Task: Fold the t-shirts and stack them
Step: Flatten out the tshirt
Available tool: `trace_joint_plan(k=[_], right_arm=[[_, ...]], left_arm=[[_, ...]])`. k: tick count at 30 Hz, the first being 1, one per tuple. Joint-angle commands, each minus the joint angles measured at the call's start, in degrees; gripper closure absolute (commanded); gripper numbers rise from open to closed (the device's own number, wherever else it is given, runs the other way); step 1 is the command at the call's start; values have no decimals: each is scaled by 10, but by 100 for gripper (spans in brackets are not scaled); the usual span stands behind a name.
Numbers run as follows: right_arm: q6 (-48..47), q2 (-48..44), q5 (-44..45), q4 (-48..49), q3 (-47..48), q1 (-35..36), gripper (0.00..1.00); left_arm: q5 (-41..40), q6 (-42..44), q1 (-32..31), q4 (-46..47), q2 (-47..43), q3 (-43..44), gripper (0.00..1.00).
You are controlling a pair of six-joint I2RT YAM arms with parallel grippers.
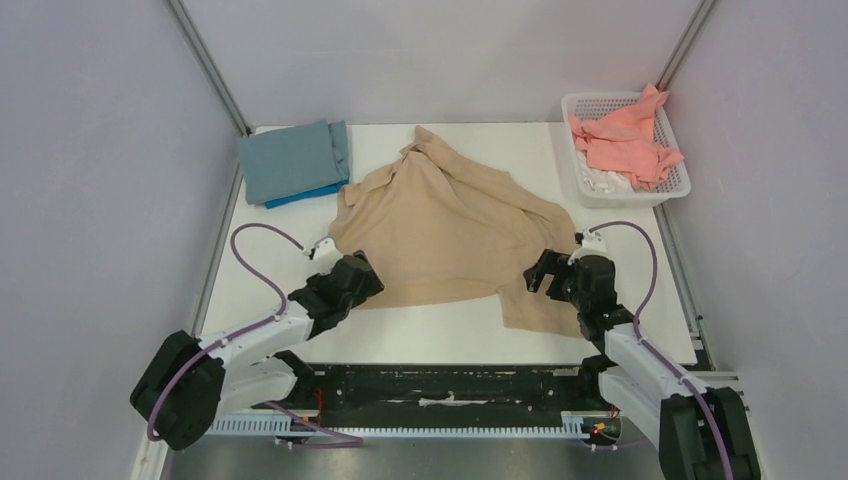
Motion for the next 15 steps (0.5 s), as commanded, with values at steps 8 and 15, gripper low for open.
trace_joint_plan(k=[8, 15], right_arm=[[31, -135, 55, -128, 8, 0, 2], [11, -140, 60, -203, 41, -1, 2]], left_arm=[[58, 77, 110, 51, 150, 92, 0], [48, 75, 130, -67, 101, 148, 1]])
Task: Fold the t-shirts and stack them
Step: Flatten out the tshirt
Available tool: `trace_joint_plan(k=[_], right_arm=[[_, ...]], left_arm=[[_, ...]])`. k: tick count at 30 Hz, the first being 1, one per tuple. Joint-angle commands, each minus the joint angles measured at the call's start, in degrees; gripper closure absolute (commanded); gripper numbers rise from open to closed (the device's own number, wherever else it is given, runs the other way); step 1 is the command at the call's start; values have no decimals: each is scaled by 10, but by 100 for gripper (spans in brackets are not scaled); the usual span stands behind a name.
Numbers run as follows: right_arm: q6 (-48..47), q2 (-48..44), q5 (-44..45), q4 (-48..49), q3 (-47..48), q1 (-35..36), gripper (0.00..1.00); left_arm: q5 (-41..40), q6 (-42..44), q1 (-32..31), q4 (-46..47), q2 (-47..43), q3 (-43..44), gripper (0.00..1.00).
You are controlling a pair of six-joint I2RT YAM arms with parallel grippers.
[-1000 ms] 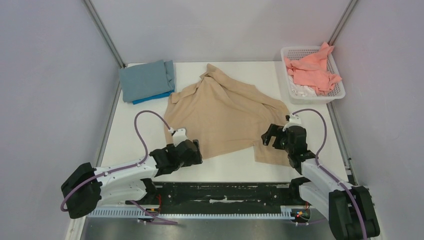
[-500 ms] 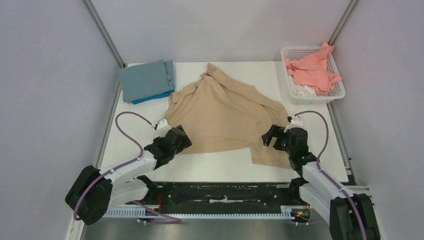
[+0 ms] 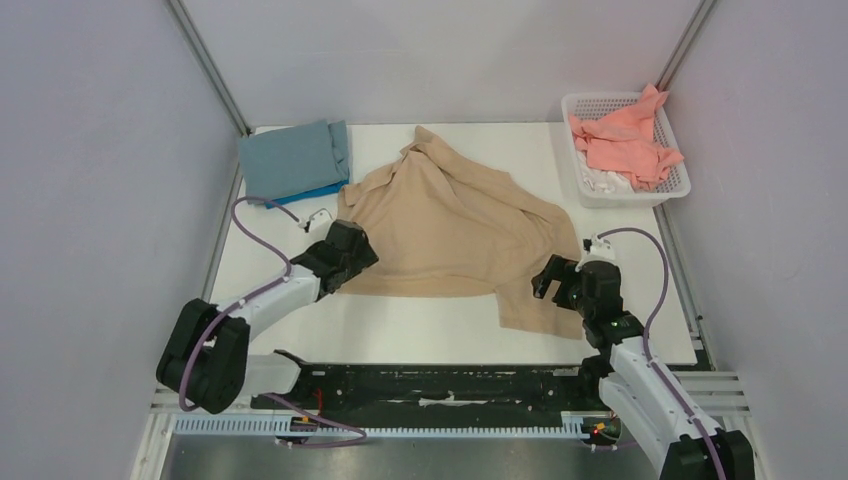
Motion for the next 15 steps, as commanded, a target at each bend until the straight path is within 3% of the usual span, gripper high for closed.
trace_joint_plan(k=[1, 7, 11, 15], right_arm=[[-11, -11, 18, -48, 30, 0, 2], [-28, -8, 39, -50, 28, 0, 2], [-40, 14, 37, -51, 33, 0, 2], [-50, 29, 37, -53, 33, -1, 2]], left_arm=[[15, 7, 5, -105, -63, 16, 1], [15, -55, 5, -206, -230, -58, 2], [-5, -81, 4, -262, -279, -82, 4], [67, -80, 4, -269, -275, -90, 18]])
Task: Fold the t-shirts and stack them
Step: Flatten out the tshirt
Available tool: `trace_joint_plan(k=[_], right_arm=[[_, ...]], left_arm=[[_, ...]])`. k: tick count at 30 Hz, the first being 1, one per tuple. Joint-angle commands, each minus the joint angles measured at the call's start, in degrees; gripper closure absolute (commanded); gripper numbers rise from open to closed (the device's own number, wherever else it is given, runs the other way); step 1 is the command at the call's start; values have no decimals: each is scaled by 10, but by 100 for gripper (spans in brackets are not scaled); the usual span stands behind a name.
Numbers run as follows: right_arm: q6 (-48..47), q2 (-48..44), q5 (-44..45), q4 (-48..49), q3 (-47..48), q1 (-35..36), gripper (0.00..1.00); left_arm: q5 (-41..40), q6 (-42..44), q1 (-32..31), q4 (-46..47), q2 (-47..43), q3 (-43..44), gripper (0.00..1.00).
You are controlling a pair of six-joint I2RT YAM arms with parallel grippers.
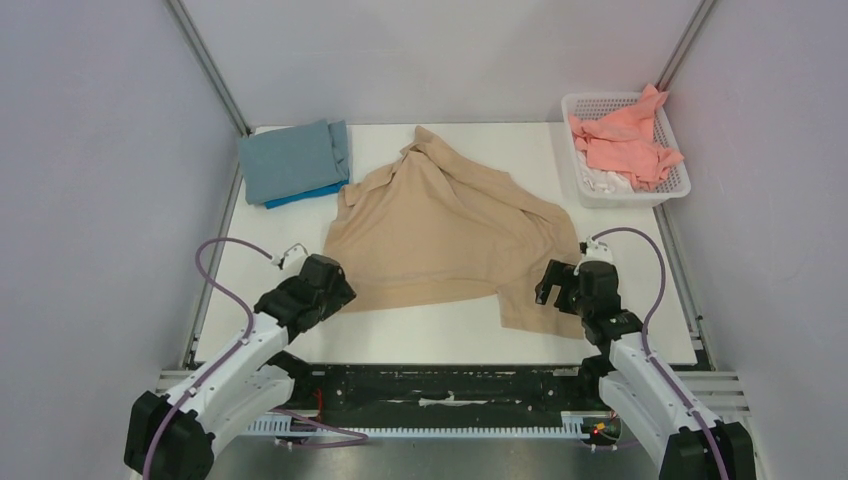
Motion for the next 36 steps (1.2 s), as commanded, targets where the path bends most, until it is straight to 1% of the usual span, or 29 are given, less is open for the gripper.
trace_joint_plan(k=[1, 4, 8, 9, 10, 12, 13, 15, 17, 19, 20, 21, 25, 27, 30, 33, 36], right_arm=[[-20, 11, 14, 3, 23, -1, 2], [-21, 18, 32, 4, 21, 0, 2], [-24, 25, 39, 3, 26, -1, 2], [-26, 25, 40, 1, 26, 0, 2], [-26, 25, 42, 1, 26, 0, 2], [-26, 26, 52, 1, 24, 0, 2], [-27, 27, 56, 1, 24, 0, 2], [-28, 30, 59, -1, 24, 0, 2], [-28, 34, 57, -1, 25, -1, 2], [-26, 39, 58, -1, 26, -1, 2], [-24, 39, 57, -3, 26, -1, 2], [-24, 39, 57, -4, 26, -1, 2], [-19, 33, 73, -41, 47, -1, 2], [-7, 33, 97, -77, 64, -1, 2], [36, 40, 151, -158, 91, -1, 2], [59, 47, 192, -214, 103, -1, 2], [78, 53, 187, -237, 99, -2, 2]], left_arm=[[56, -31, 2, -38, 6, -14, 20], [63, -28, 1, -26, 24, -26, 29], [60, -24, 2, 0, 66, -16, 30], [67, -18, 2, 8, 86, -11, 32], [80, -11, 2, 14, 108, -5, 37], [116, -2, 1, 37, 142, -5, 38], [122, 4, 1, 51, 154, -7, 44], [124, 6, 0, 48, 170, -3, 53], [134, 15, 0, 55, 170, -1, 61], [159, 23, 1, 79, 161, -7, 79], [169, 26, 1, 89, 156, -10, 95], [169, 27, 0, 89, 149, -10, 98], [155, 40, 1, 94, 101, -12, 98], [136, 45, 1, 96, 70, -14, 98], [94, 45, 1, 96, 39, -12, 98], [60, 45, 1, 100, 33, -12, 98], [47, 49, 1, 107, 42, -10, 98]])
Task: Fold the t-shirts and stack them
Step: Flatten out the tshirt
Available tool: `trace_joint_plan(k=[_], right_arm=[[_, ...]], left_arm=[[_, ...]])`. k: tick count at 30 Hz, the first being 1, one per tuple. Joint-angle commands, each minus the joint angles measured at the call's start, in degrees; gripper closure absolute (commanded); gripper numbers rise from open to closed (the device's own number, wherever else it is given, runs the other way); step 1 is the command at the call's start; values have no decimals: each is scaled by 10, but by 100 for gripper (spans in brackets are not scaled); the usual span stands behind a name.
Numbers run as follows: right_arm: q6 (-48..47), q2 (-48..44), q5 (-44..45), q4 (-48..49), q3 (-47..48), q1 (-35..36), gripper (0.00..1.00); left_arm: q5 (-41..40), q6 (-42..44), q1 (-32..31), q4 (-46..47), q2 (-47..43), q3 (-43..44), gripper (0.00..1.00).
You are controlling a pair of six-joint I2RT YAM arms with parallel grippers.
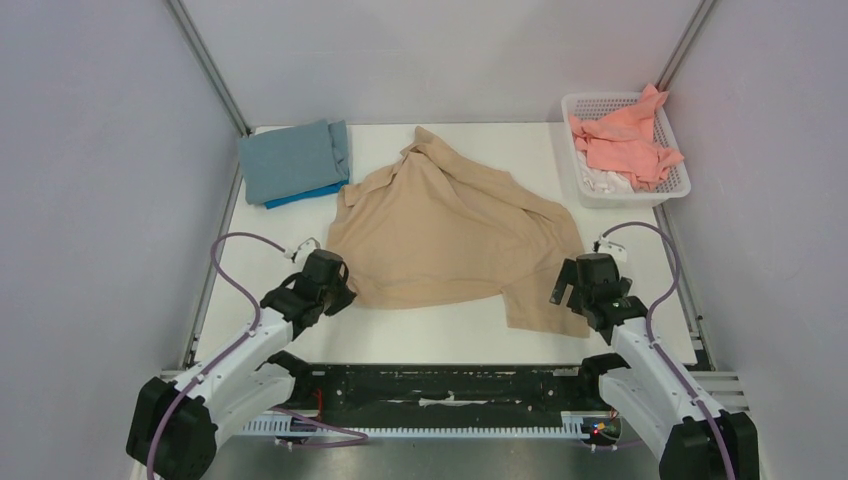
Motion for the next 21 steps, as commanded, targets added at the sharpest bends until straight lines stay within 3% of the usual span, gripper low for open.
trace_joint_plan(k=[1, 5, 21], right_arm=[[53, 10, 48, -86, 13, -2, 2], [67, 29, 83, -90, 3, -5, 3], [109, 26, -74, 23, -109, -6, 35]], left_arm=[[-47, 26, 1, 22, 9, 6, 98], [-54, 28, 1, 35, 13, -1, 98], [-58, 26, 1, 44, 4, -16, 98]])
